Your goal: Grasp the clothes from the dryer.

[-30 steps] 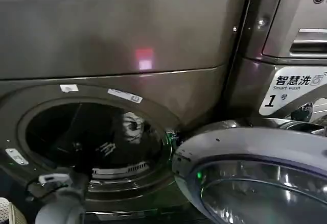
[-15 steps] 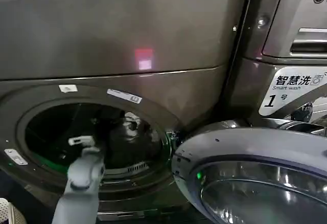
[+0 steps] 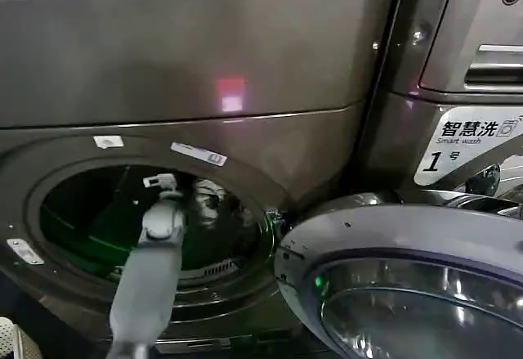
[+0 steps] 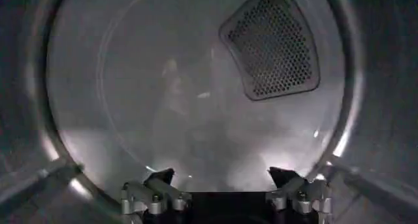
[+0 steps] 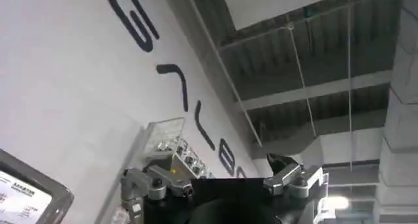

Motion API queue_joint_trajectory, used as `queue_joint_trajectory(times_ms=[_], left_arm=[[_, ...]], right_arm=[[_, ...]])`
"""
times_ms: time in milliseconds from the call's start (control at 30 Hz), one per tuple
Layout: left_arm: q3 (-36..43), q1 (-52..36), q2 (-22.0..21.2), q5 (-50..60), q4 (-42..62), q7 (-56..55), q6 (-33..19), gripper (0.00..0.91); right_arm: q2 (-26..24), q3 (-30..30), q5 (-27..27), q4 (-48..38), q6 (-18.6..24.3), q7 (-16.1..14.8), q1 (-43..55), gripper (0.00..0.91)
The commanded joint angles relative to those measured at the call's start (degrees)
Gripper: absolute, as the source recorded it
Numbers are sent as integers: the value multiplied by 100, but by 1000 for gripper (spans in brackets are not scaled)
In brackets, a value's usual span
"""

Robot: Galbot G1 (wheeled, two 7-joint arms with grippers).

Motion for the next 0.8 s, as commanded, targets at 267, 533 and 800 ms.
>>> queue_joint_trajectory(times_ms=[267,533,800], left_arm=[[12,-1724,-113,349,2580,318,-365,907],[701,-2493,127,486,3907,2104,-395,907],[1595,-3264,266,1141,4978,4232,-1056,907]], right_arm=[[-4,-98,18,-13,12,-15,55,907],[-24,-181,14,-18,33,-25,84,907],[-51,-218,-28,-78,68,-47,71,907]])
